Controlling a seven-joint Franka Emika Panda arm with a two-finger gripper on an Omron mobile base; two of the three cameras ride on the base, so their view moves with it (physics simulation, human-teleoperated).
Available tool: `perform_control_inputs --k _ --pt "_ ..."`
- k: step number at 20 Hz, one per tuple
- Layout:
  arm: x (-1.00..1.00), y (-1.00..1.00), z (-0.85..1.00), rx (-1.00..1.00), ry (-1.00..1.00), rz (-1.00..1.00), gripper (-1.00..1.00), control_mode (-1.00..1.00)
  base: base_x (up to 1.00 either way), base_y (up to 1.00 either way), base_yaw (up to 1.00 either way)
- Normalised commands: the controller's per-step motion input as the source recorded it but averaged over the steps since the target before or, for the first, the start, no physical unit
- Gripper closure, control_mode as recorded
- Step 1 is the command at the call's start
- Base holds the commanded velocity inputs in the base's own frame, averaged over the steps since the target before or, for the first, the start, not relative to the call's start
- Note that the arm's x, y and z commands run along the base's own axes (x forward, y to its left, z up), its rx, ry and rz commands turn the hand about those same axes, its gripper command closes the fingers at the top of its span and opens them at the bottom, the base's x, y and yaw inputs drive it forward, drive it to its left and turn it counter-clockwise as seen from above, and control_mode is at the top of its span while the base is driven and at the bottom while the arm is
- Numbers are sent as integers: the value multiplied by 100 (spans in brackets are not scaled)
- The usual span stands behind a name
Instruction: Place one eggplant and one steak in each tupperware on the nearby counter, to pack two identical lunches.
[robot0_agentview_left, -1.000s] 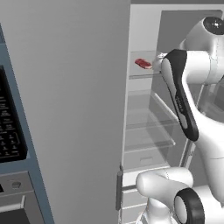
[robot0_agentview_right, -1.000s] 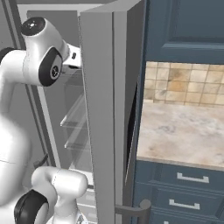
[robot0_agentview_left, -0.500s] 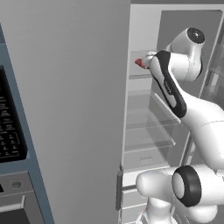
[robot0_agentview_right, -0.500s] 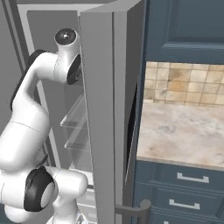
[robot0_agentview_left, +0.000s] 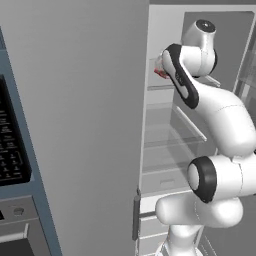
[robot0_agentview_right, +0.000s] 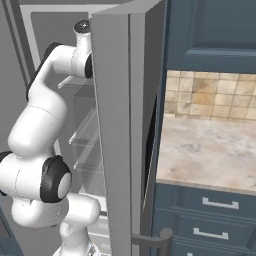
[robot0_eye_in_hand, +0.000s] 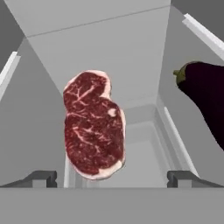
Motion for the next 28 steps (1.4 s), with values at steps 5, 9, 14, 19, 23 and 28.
perform_control_inputs --k 5,9,14,19,23,28 --pt "27 0 -37 -9 0 15 -100 -100 0 0 0" --pt "24 0 0 -5 0 21 -100 -100 0 0 0" --pt "25 5 -6 -7 1 2 -100 -100 0 0 0" --pt "8 26 -33 -14 4 0 -100 -100 0 0 0" --pt "2 10 -41 -2 0 0 -100 -100 0 0 0" --pt "-17 0 -71 9 -2 0 -100 -100 0 0 0"
